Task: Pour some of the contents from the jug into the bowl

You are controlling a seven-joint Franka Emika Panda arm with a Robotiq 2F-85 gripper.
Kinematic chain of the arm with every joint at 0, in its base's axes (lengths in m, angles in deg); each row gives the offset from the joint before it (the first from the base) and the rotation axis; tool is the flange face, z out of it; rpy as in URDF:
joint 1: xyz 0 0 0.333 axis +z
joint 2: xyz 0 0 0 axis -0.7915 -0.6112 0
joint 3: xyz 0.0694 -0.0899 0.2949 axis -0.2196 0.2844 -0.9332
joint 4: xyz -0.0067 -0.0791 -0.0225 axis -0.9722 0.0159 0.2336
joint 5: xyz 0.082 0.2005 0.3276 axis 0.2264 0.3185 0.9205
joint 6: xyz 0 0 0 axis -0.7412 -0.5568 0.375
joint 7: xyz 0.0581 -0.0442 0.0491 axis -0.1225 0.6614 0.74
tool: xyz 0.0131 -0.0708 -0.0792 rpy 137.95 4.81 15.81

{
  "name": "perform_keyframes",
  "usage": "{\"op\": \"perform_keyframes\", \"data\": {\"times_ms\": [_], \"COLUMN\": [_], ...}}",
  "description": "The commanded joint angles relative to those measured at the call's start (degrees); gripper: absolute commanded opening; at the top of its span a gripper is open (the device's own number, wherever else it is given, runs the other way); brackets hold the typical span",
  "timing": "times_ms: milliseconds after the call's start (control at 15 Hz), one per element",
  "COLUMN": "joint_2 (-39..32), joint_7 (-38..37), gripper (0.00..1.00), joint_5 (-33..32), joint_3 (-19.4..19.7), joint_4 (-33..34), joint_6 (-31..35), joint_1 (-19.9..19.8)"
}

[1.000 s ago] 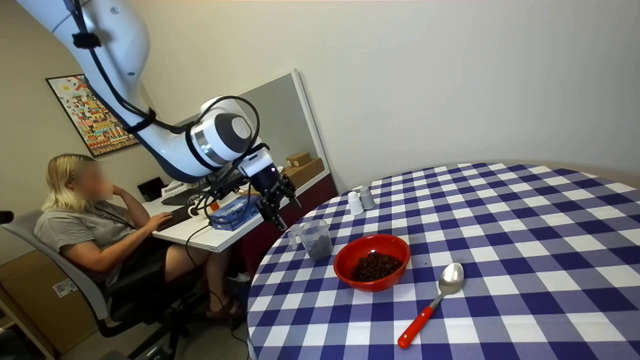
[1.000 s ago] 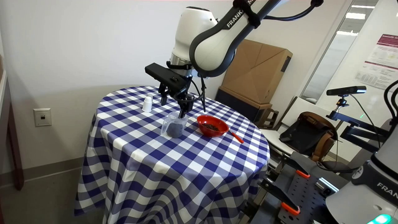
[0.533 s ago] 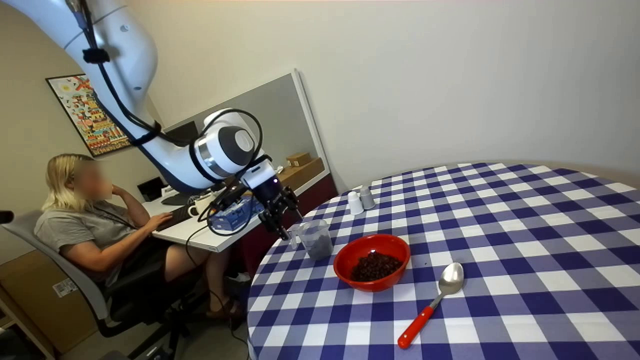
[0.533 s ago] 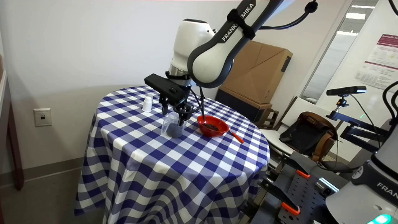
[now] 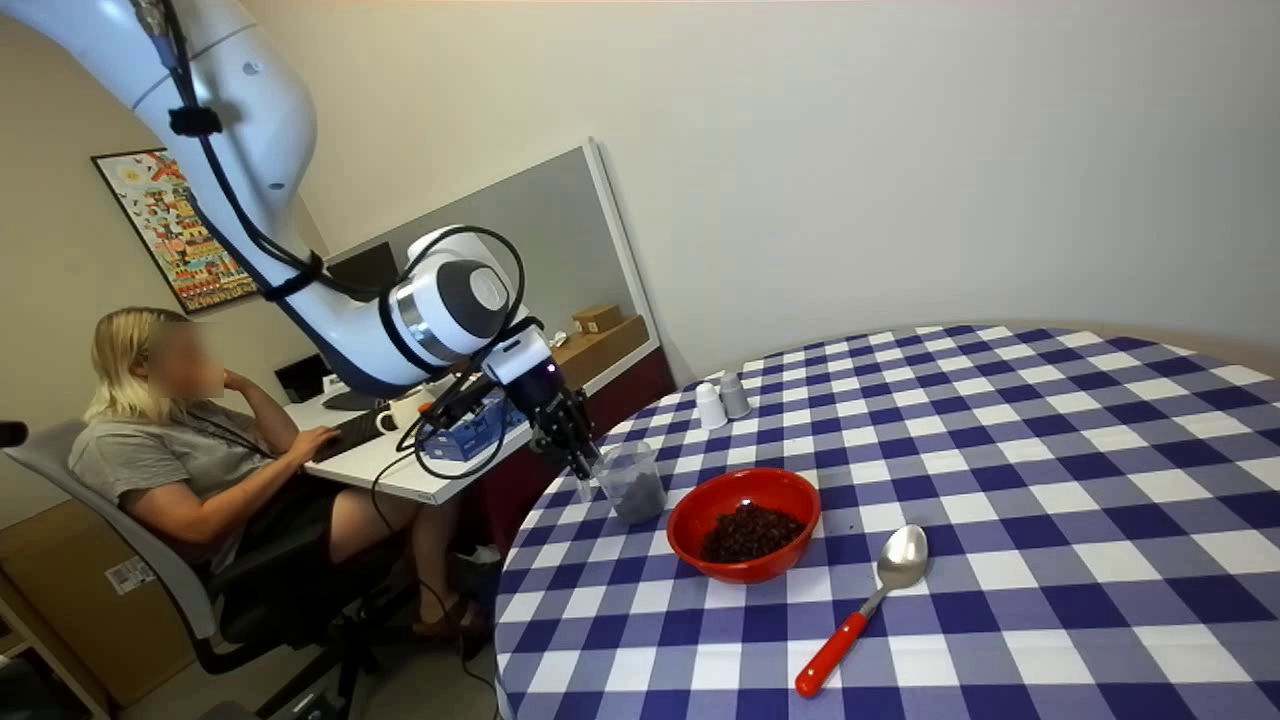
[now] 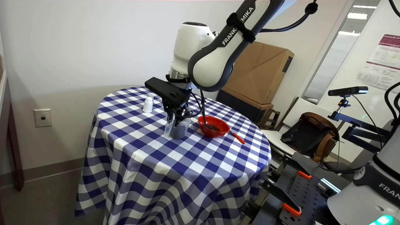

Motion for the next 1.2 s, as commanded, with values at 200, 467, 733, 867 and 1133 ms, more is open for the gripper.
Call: {"op": "perform_keyframes", "data": {"times_ms": [200,467,733,867,1133], "joint_2": [0.4,3.3,7.9,10.7,15.8], "joint_7": [1.0,4.9,15.4,22.9,38.3], "gripper": [0.12,0.12,0.12,0.12,0.12], "joint_5": [1.5,3.0,6.4,9.2,18.8], "joint_3": [1.7,0.3,-2.6,-4.8,-9.9], "joint_4": [-1.2,-4.0,-7.3,-8.9,-11.5], "joint_6": [2.3,3.2,2.2,0.7,-2.8], "joint_1": [0.9,-1.9,-6.9,-10.5,-17.9]}}
